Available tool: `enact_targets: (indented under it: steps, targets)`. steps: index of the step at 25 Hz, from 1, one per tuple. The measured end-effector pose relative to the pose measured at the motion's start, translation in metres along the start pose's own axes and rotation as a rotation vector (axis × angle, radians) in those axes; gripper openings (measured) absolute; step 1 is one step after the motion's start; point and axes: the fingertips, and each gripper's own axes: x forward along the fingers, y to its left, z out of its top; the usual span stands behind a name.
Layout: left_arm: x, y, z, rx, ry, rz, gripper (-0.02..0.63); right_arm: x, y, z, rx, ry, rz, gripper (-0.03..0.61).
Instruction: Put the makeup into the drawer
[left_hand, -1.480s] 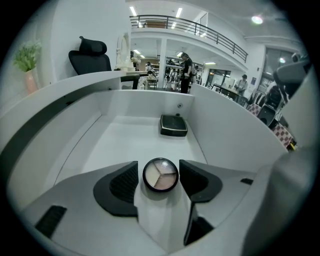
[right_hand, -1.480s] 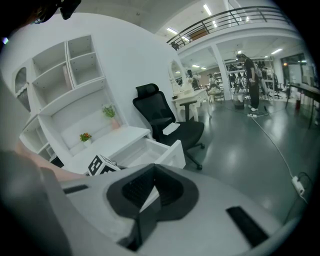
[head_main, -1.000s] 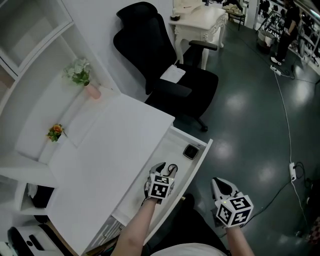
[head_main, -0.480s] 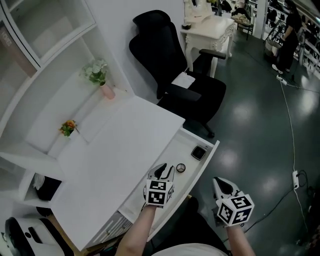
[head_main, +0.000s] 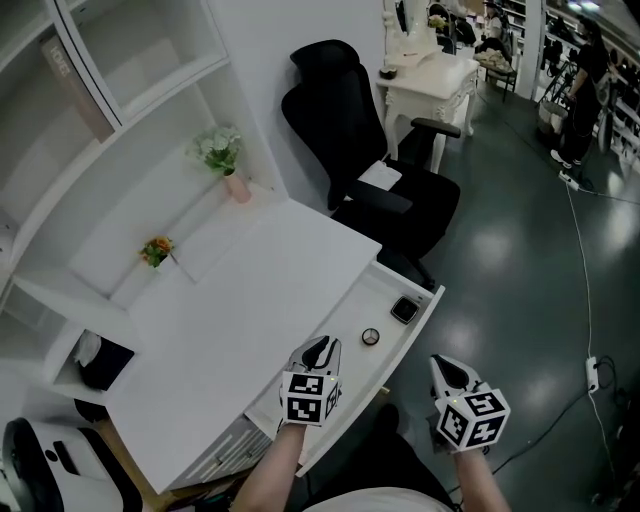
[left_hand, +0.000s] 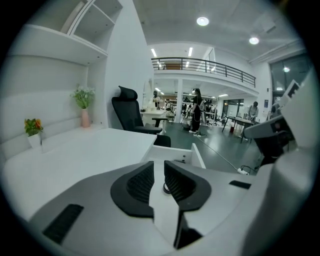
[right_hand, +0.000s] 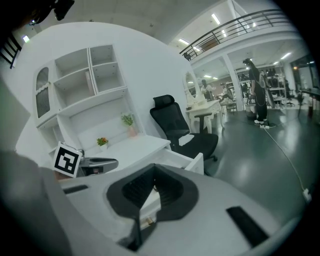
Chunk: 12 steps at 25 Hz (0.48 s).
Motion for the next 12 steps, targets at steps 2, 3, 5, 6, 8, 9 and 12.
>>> enact_targets:
  steps: [2, 3, 5, 6, 8, 9, 12]
  targets:
    - [-0.012, 0.001, 0.004, -0.003, -0.020, 0.010, 0.060, -0.003, 0.003, 0.001, -0.005, -0.007, 0.003, 0.003]
    - [-0.018, 0.002, 0.005, -0.007, -0.031, 0.015, 0.055, -0.005, 0.004, 0.002, -0.007, -0.011, 0.005, 0.003]
    - [-0.030, 0.005, 0.008, -0.017, -0.050, 0.027, 0.047, -0.008, 0.008, 0.003, -0.008, -0.019, 0.012, 0.003]
    - [-0.036, 0.006, 0.010, -0.023, -0.059, 0.034, 0.040, -0.010, 0.010, 0.004, -0.008, -0.023, 0.018, 0.002]
    - [-0.048, 0.010, 0.012, -0.032, -0.074, 0.049, 0.030, -0.013, 0.016, 0.005, -0.009, -0.028, 0.031, 0.003]
    - [-0.054, 0.012, 0.013, -0.035, -0.082, 0.056, 0.026, -0.014, 0.019, 0.005, -0.012, -0.030, 0.037, 0.002]
    - [-0.071, 0.016, 0.013, -0.042, -0.099, 0.075, 0.017, -0.016, 0.029, 0.005, -0.026, -0.037, 0.055, 0.003]
